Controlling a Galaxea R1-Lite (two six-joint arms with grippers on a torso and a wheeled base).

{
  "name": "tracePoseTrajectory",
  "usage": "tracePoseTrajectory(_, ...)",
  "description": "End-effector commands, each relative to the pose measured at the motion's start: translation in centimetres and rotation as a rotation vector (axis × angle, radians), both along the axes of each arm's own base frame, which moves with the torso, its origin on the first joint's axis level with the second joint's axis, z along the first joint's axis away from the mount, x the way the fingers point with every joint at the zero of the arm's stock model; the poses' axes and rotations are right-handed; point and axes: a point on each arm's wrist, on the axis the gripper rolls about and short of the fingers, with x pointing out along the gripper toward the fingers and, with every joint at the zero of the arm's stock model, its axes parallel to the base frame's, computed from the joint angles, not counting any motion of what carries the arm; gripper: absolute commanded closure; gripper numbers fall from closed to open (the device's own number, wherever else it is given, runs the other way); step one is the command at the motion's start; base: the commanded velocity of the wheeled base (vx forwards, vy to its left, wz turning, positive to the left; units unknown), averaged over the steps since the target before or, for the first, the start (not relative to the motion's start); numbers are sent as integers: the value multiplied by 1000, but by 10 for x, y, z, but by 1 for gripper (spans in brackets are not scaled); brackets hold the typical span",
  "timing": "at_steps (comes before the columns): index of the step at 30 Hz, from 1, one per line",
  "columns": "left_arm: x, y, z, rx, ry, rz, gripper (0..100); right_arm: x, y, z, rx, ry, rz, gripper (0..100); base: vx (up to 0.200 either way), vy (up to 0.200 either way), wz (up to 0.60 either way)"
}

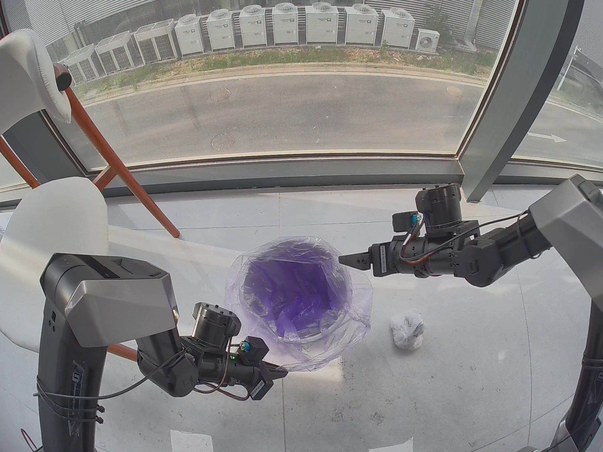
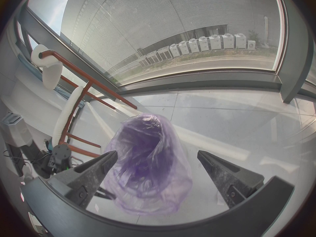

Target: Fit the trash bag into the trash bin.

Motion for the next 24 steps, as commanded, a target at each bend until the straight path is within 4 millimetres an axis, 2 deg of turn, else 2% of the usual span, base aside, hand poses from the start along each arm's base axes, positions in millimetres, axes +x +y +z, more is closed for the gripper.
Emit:
tracePoseTrajectory(1,1,-1,-7,14,10,9,100,33,16,-36,-32,-5,-38,0,0,0,0)
tracePoseTrajectory(7,-2,-1,-8,18,15,5,100,53,25,-51,-21,-24,-46,0,0,0,0)
tracePoseTrajectory(14,-1,-2,-8,18,10,2,100,66,32,-58,-13,-42,-41,0,0,0,0)
tracePoseTrajectory(15,-1,-2,-8,18,10,2,100,67,33,-59,-14,-41,-43,100,0,0,0)
tracePoseTrajectory(18,-1,-1,-9,28,10,14,100,71,34,-67,-14,-41,-44,100,0,0,0)
tracePoseTrajectory(24,-4,0,-8,38,14,26,100,75,31,-69,-10,-47,-54,100,0,0,0)
